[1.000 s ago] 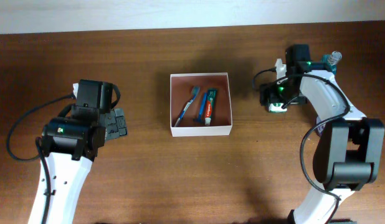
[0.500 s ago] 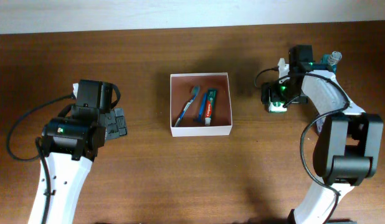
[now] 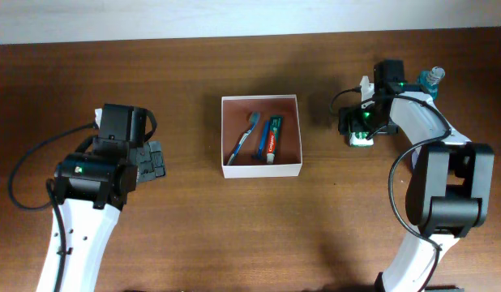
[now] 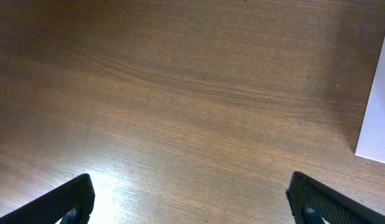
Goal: Pack container
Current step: 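Lower the right gripper and close it on the soap box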
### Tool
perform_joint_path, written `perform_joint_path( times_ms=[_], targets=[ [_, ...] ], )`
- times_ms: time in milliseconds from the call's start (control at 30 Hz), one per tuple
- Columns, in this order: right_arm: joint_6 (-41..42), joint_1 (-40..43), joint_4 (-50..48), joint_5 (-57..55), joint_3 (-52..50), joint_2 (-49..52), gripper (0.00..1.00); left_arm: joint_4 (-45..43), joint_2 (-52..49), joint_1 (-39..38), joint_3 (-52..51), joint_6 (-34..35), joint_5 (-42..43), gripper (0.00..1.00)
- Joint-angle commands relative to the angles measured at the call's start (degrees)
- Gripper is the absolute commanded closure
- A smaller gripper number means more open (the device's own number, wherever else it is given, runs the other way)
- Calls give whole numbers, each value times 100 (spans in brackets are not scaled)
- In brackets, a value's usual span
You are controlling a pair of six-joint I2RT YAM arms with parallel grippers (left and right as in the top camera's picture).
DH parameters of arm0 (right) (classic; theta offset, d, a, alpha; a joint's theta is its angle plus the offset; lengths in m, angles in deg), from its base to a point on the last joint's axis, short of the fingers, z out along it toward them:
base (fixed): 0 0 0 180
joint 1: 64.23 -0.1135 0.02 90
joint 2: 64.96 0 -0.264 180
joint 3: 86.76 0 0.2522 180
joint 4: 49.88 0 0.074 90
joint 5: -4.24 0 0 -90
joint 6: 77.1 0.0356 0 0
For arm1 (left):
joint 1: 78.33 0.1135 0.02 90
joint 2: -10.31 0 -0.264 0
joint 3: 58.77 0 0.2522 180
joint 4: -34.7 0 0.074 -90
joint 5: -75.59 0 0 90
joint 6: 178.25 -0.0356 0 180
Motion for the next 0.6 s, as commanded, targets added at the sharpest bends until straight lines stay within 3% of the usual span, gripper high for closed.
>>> perform_joint_path(
  times_ms=[0, 367, 567],
  targets=[
    [-15, 7, -24, 2, 103, 208, 0, 4, -17, 31, -17, 57, -59, 1],
    [-13, 7, -15, -59, 103, 339, 9, 4, -17, 31, -17, 57, -61, 1],
    [11, 7, 4, -140, 107, 380, 42, 4, -17, 31, -17, 57, -59, 1]
  ],
)
